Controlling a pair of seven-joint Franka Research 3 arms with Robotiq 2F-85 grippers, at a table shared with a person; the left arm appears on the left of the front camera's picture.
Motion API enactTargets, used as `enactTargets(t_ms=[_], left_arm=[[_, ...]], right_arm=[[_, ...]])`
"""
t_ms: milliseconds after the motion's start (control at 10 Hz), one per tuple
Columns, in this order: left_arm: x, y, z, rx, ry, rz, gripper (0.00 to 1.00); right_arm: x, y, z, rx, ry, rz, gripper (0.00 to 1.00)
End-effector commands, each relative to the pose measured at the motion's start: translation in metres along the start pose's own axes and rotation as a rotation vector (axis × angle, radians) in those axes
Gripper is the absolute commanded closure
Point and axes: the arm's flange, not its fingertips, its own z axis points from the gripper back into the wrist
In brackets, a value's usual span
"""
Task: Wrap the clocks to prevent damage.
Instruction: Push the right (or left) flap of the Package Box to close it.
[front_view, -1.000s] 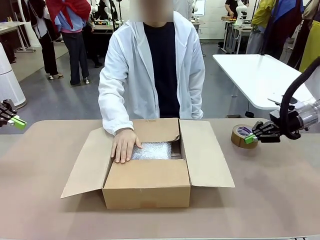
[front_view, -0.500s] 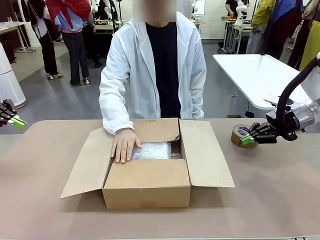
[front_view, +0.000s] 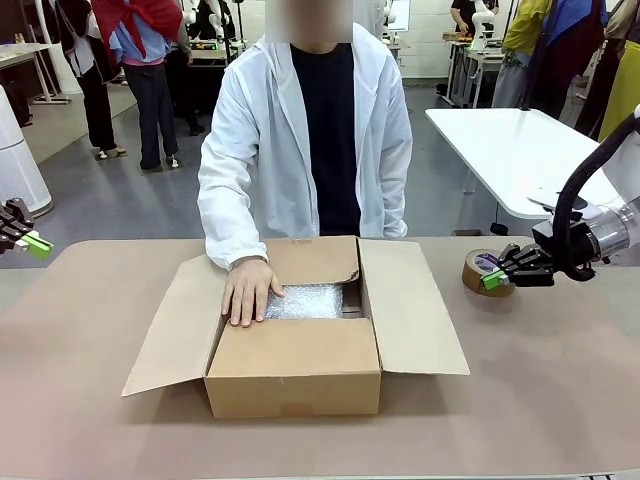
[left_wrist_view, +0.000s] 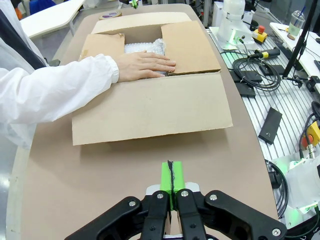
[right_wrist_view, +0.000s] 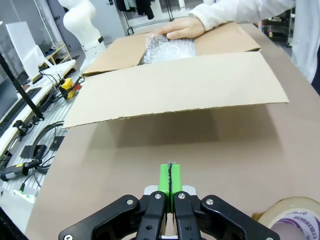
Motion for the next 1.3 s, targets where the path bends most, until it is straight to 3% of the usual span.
enactTargets(t_ms=[0,400,800,1200], left_arm=[[0.002,-0.001,0.001,0.003,-0.014,-0.002,0.99],[0.002,-0.001,0.001,0.003,-0.014,-0.002,0.99],[0.002,-0.001,0.001,0.003,-0.014,-0.002,0.99],[0.002,-0.001,0.001,0.003,-0.014,-0.002,0.99]], right_arm=[[-0.006,0.003,-0.015,-0.04,0.003,-0.033,0.99],[-0.007,0.026,-0.05,-0.05,-0.001,-0.002,0.99],[-0.013,0.02,-0.082,-0.143,-0.032,-0.046,0.99],[-0.01,0.022,-0.096,-0.051,-0.113,-0.036,0.99]])
